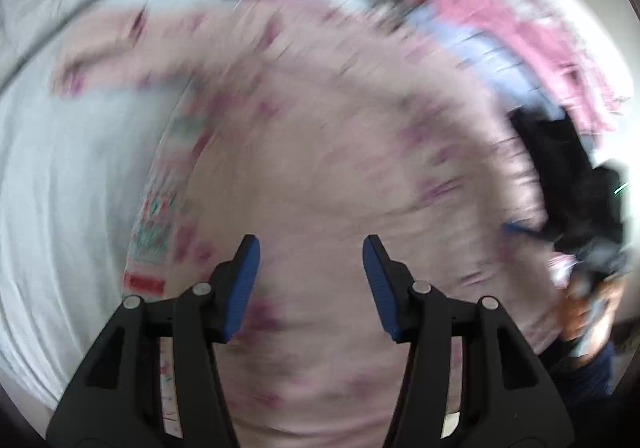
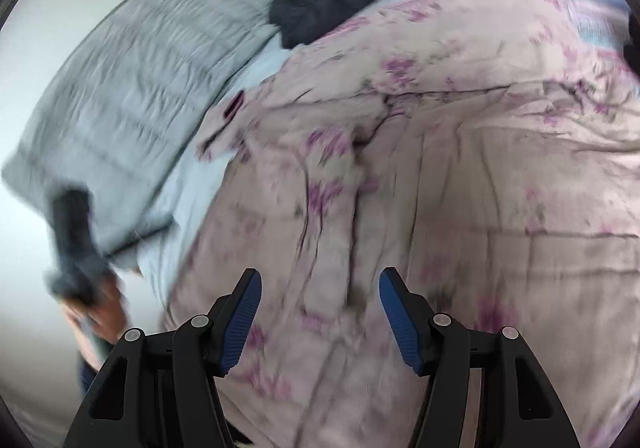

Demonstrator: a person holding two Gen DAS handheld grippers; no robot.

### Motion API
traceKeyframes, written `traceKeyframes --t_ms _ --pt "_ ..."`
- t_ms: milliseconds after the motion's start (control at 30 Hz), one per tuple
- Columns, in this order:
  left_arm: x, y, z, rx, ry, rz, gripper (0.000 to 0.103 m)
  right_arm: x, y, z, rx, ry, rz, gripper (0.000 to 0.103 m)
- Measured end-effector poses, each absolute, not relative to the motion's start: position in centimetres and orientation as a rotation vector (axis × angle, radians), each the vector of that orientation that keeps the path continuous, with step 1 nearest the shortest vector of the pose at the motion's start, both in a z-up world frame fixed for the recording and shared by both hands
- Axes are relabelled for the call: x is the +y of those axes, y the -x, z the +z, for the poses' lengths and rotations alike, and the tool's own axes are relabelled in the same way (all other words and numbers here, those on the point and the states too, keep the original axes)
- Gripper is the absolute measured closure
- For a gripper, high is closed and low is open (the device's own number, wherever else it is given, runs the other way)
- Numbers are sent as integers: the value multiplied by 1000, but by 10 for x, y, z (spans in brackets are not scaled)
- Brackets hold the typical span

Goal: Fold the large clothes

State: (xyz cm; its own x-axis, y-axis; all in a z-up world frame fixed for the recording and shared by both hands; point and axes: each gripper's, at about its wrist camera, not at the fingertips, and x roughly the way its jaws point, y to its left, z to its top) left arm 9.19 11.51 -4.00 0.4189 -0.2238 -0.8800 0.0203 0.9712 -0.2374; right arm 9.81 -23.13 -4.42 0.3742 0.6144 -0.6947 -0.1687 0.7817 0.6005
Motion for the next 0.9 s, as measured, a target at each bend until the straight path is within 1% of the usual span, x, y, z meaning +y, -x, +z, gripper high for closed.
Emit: traceKeyframes --t_ms 67,100,200,333,367,400,433,467,633,700,733,833,900 --pt "125 -93 -72 1233 215 -92 53 -229 -127 -42 1084 -475 488 40" --pt "127 -90 -81 1240 218 -95 53 -229 -138 -42 1083 -483 475 40" --pt "118 -77 -79 1220 139 -112 53 -226 -178 -45 1097 -531 438 41" --pt "118 -69 -79 1229 147 -120 53 -205 -227 -80 1187 -569 368 41" --pt "117 -68 -78 1229 153 -124 53 -195 -233 -86 1190 -537 358 44" --pt "119 -70 -76 1230 158 -126 53 -188 -233 -88 1170 -493 343 64" --pt "119 -70 -76 1229 161 -128 53 -183 -232 -88 1154 -463 341 82" --pt "120 -70 -75 1228 163 -130 53 -179 -229 -87 1145 -454 358 90" --pt "120 -69 -69 1217 166 -144 53 -179 -203 -37 969 -291 302 93" --pt "117 -69 -74 1240 149 -139 53 -174 -197 -30 943 -232 273 93" --pt "114 -69 -77 1248 137 -134 53 -167 -197 -36 953 -169 243 93" --pt "110 -66 -76 1250 101 -135 53 -152 -212 -82 1055 -47 165 93" --pt "118 -66 -71 1250 150 -136 53 -146 -209 -92 1015 -30 155 92"
